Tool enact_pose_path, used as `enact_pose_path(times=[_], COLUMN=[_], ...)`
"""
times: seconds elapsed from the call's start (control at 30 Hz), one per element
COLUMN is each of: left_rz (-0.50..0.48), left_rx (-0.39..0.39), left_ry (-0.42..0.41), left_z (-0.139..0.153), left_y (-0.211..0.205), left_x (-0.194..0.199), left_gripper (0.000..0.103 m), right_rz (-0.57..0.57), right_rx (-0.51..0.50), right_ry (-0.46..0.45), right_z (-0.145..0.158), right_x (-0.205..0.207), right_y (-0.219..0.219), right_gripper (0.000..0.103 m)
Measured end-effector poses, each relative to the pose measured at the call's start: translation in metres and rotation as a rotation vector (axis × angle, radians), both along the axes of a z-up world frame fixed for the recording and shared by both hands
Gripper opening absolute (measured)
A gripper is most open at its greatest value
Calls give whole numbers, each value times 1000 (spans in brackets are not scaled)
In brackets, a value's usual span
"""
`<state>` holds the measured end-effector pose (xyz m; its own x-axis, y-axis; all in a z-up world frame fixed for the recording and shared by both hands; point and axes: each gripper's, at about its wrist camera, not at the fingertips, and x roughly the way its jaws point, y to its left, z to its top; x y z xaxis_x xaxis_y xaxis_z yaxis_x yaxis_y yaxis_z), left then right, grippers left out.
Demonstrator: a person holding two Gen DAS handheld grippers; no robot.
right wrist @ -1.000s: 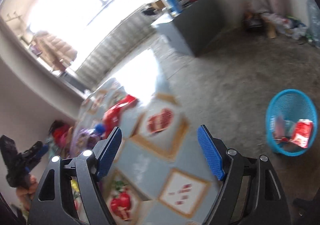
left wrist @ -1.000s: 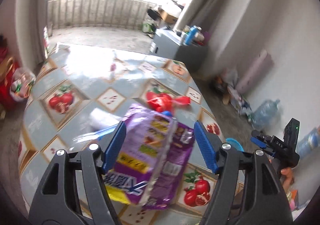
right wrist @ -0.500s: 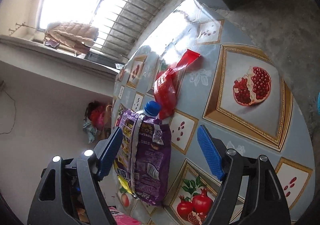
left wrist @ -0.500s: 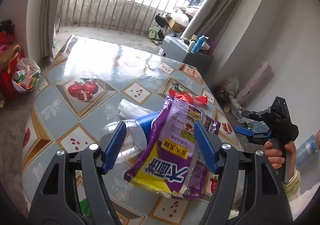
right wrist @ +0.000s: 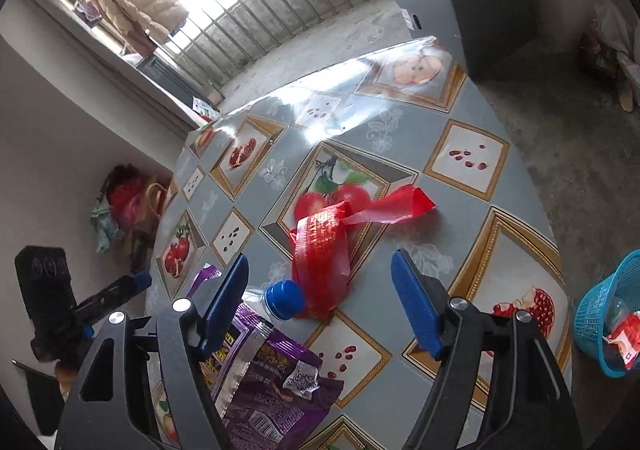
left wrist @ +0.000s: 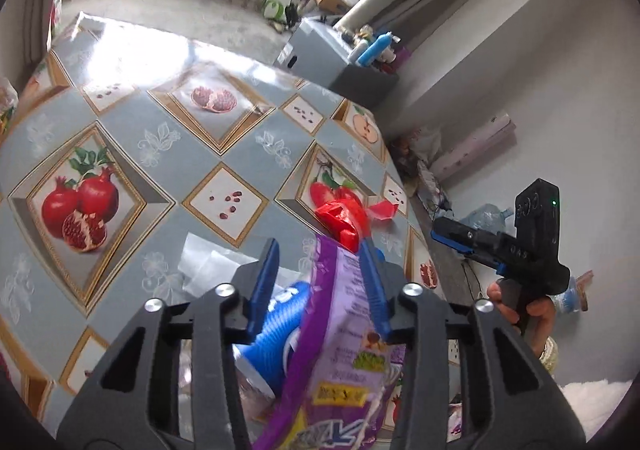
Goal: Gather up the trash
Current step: 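Move both tools back to the table toward the purple bag and red mesh bag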
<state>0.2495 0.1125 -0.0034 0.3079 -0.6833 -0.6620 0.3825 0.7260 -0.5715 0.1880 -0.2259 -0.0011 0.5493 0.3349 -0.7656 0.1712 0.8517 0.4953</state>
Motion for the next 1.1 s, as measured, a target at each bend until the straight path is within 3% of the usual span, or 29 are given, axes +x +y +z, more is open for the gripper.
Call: enact_pose_path(times=[0.23,0.5,0.67,0.77,0.87,0.97,1.1], left_rz=[-27,-92,-105,-102,-91,-74,-41], left_rx=[76,62,50,47,48,48,53], left_ry=[36,87,88,80,59,41,30], left_z=[-22,-39,-41,-39,-32,-25,-19], left_y=[-12,-37,-46,-44,-39,-30,-18], left_x=[37,50,48,46,41,36,29], left_gripper=[14,12,11,10,10,10,10], right_rz=[88,133,155,160,177,145,92], right_rx=[-60,-189,-205,-300,-361,-347,-186], right_ry=[104,145,145,155,142,160,134], right_z=[-26,-46,-55,-58,-60,-59,-50], right_x=[40,65,69,70,65,60,53], right_y=[21,34,36,39,38,27,6], right_gripper=[56,45,23,6,4,4,6])
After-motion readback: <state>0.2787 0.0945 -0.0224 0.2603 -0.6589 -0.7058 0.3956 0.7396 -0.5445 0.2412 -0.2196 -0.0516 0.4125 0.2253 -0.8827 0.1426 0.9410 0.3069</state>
